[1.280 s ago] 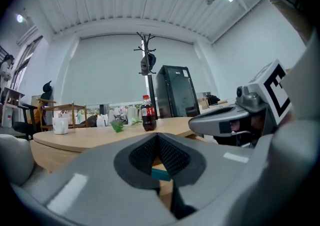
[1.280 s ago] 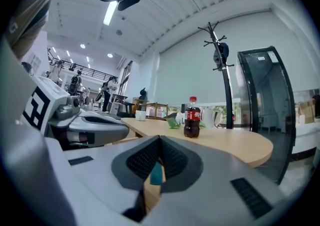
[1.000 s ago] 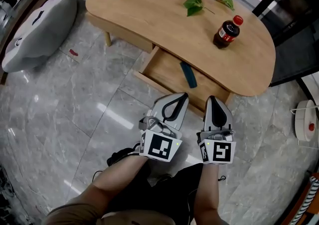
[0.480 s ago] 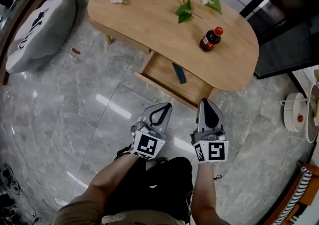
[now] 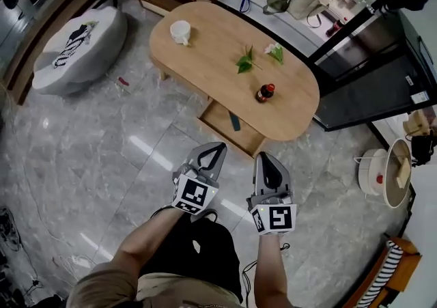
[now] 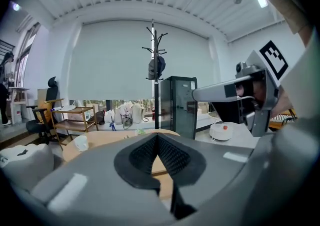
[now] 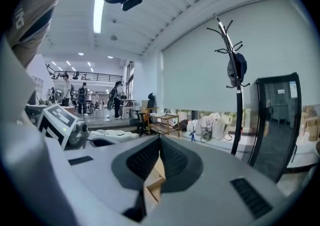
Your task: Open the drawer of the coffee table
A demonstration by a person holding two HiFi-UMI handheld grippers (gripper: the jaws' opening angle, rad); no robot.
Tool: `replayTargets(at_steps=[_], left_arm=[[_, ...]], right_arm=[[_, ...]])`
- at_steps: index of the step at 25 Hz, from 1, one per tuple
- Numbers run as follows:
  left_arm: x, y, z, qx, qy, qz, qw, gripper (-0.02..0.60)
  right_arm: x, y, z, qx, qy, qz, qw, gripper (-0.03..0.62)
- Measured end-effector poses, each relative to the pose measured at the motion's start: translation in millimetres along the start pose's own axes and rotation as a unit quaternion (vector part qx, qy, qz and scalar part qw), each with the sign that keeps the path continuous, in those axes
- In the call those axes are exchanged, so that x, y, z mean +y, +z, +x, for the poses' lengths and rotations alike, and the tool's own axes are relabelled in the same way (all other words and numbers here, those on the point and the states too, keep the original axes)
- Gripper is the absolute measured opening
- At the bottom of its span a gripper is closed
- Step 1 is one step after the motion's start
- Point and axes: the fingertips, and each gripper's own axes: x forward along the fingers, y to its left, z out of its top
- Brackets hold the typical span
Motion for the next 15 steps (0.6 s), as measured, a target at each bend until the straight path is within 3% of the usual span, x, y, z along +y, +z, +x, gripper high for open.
replayTargets(at_steps=[7,13,15], left_arm=[[-12.9,102.0,-34.6,0.015,0.008,0.0,0.9998,-0.006],[-20.1,193.7,-98.2,-0.022,0.001,-0.041,0.9989,-0.006],[-18.8,215.9,-111.2,-0.031,0.003,-0.038,0.9988,-0.006]], right_arm=[[-12.9,90.8,-53.9,0.006,-0.022,0.018,1.0,0.006],[13.0,157.8,-104.7,-0.008,-0.039,0.018,0.999,0.006],[17.0,177.3,-117.0,-0.024,-0.047,0.03,0.998,0.006]])
